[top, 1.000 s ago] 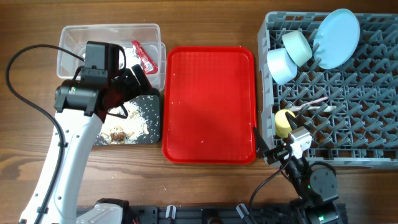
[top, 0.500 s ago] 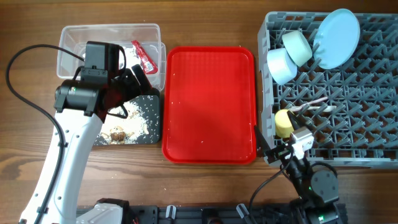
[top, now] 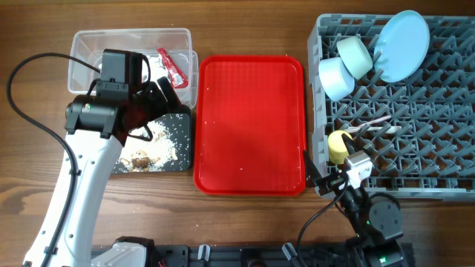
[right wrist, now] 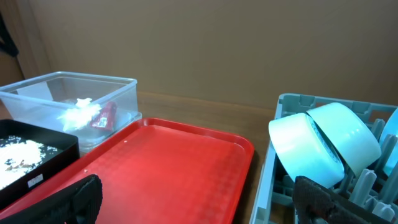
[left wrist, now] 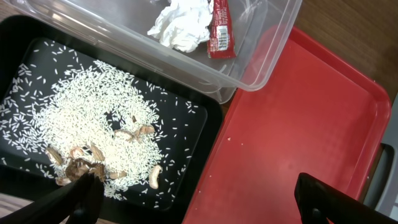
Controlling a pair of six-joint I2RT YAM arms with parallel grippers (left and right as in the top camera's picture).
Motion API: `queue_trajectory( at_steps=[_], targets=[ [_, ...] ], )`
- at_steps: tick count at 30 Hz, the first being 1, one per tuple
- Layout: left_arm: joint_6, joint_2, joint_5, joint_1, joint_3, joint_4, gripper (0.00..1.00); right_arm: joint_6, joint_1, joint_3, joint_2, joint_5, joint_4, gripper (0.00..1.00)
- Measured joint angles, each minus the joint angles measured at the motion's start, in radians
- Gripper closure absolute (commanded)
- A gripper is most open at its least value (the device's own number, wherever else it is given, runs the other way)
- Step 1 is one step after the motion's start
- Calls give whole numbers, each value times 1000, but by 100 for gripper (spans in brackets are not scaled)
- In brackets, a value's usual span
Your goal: Sort waste into correct bins and load items into the dishwasher rack
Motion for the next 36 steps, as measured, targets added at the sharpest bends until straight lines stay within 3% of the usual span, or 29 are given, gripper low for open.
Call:
queue_trajectory(
  at_steps=[33, 36],
  targets=[
    [0, 0, -26, 0, 0, -18, 0, 0, 0, 0, 0, 0, 0, 0],
    [10, -15, -45, 0, -3, 34, 0, 0, 0, 0, 0, 0, 0, 0]
  ],
)
